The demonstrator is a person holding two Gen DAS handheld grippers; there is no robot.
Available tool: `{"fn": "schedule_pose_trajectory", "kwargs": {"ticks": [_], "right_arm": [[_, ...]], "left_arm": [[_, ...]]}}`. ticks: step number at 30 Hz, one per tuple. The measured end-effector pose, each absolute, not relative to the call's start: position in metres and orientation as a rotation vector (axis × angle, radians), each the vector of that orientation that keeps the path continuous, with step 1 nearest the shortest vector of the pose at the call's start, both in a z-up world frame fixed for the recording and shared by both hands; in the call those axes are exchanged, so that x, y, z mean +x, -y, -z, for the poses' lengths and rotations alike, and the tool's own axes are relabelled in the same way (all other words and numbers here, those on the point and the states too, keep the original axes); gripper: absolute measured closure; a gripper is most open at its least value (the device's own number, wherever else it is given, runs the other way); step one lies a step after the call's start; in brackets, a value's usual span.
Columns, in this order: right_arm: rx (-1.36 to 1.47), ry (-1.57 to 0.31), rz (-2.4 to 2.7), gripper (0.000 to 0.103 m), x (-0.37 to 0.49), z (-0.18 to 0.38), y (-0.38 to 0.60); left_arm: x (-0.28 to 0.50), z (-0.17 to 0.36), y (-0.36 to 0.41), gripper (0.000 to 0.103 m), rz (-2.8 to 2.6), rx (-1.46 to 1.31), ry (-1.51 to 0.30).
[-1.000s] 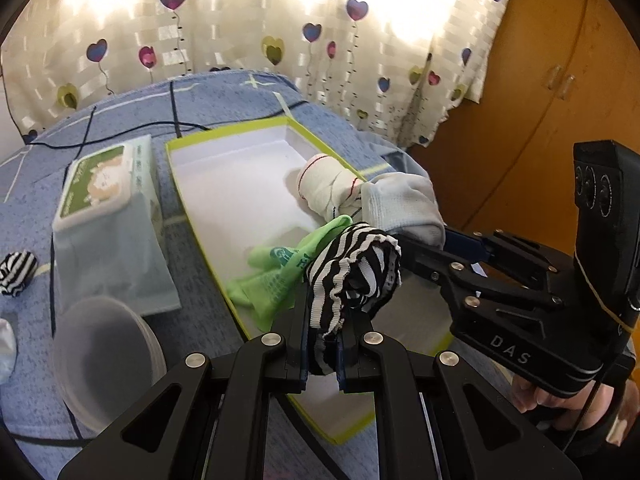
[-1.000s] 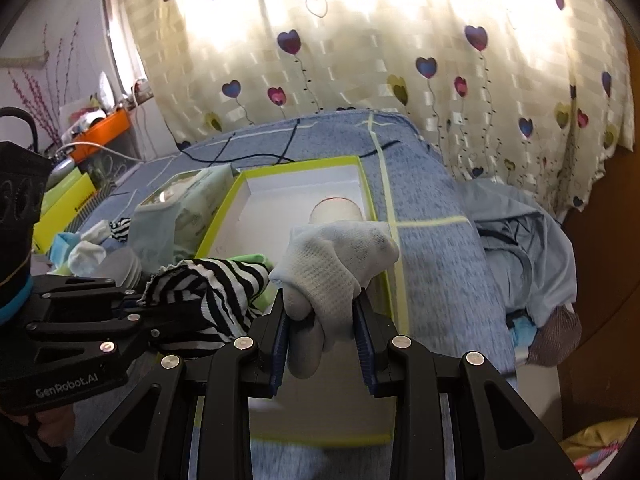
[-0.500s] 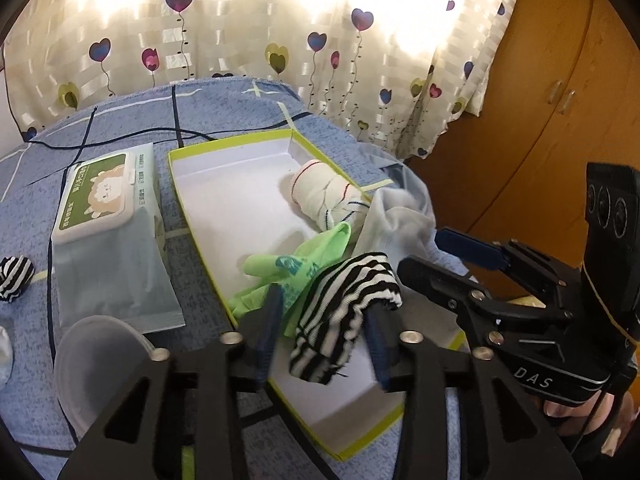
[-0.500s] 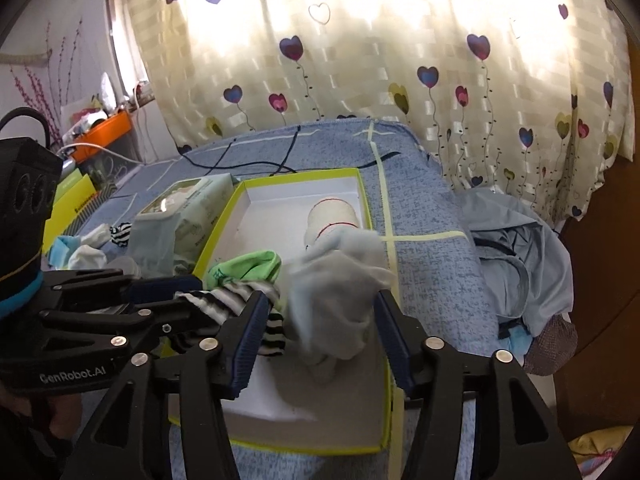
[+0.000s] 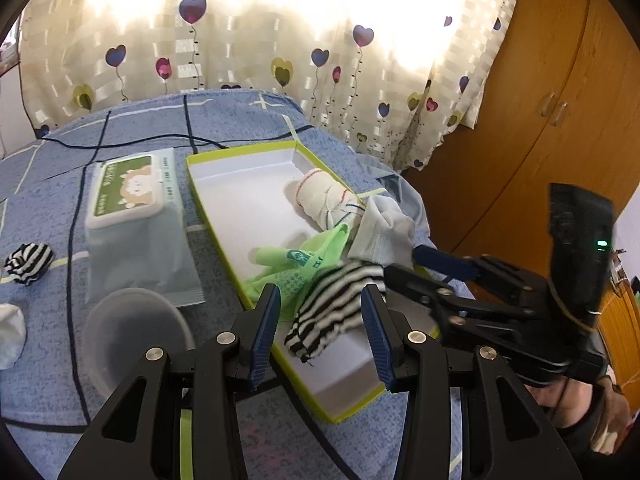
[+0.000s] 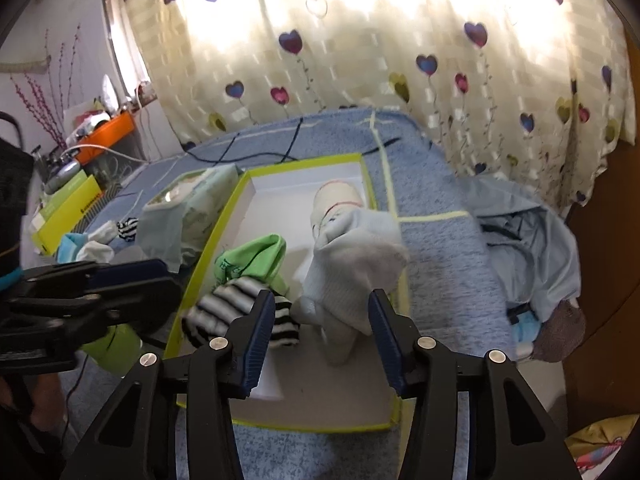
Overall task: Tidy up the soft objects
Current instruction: 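Open both grippers to drop the striped and grey socks into the box, then move both open grippers from the box toward the blue mask and white sock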
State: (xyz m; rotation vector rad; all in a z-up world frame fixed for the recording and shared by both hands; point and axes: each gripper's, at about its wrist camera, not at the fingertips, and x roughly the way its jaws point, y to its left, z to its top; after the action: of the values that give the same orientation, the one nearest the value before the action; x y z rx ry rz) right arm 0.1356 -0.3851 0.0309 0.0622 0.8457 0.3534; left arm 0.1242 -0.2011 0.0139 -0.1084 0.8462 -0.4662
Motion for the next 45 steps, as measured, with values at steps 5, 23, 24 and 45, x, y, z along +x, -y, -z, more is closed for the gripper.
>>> {"fn": "schedule_pose_trajectory", "kwargs": {"ticks": [5,23,24,45], "right_arm": [[0.046,-0.862,-0.368,0.055,0.154,-0.023,0.371],[0.008,-0.773,-0.354,0.042,0.108,-0.065,0.356],[0.007,-0.77,-0.355,0.041,0.105,-0.066,0.355],[-0.037,-0.729,-0.425,0.035,0.061,-0.089,0.308]], "left_arm": [[0.125,-0.014,0.191,0.06,0.438,-0.121,-0.845],[0.095,-0.037,0.162,0.06,0.408,-0.135,-0.745],[0.092,-0.038,0.16,0.06,0.408,-0.135,-0.739],[0.05,-0.049,0.113,0.06,0.33,-0.157,-0.675]]}}
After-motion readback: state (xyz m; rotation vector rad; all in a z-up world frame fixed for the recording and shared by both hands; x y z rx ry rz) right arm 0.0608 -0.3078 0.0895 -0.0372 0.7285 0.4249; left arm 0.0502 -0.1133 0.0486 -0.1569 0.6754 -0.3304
